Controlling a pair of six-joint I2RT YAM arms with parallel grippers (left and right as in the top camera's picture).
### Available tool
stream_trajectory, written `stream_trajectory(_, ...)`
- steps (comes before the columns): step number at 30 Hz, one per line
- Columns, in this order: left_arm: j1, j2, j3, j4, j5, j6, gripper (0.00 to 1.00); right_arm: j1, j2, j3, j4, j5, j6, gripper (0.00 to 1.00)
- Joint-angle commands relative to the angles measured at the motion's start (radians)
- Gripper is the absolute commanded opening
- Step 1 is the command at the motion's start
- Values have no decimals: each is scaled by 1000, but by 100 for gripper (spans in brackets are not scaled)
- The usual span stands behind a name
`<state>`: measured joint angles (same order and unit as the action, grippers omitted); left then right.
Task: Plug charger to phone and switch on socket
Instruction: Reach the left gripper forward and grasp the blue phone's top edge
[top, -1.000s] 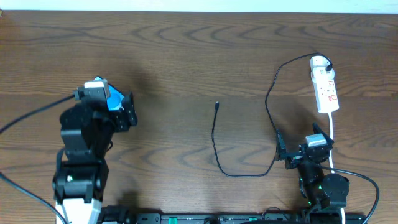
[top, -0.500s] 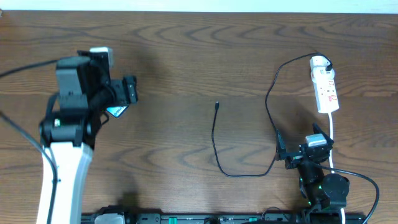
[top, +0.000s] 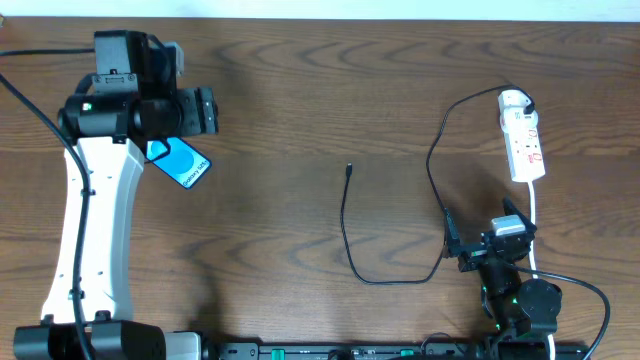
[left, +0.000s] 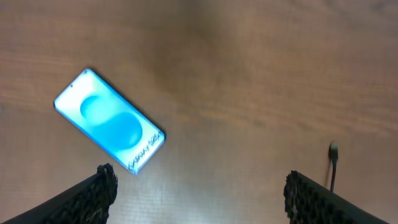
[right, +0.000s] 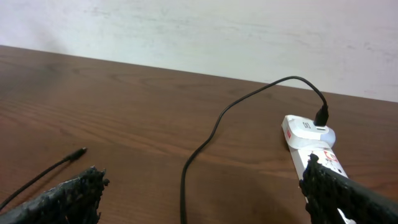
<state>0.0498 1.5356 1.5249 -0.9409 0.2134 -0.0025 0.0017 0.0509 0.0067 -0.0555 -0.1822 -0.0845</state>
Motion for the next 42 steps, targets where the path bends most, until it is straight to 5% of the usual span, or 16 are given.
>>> stream_trajectory(1, 2, -4, 20, -58, 11, 6, 88, 6, -5, -1, -5, 4, 9, 99)
stream_trajectory(6, 2, -3, 19, -31, 23, 3, 88, 6, -5, -1, -5, 4, 9, 99)
stream_trajectory(10, 16, 6, 36, -2, 22, -123, 88, 6, -5, -1, -5, 4, 9, 99)
stream_trajectory(18, 96, 284, 402, -224, -37, -303, 87, 6, -5, -1, -5, 4, 9, 99)
stream_trajectory(24, 117, 424, 469, -278, -193, -467, 88, 6, -5, -1, -5, 4, 9, 99)
stream_trajectory(42, 181, 667, 454, -292, -163, -451, 88, 6, -5, -1, -5, 4, 9, 99)
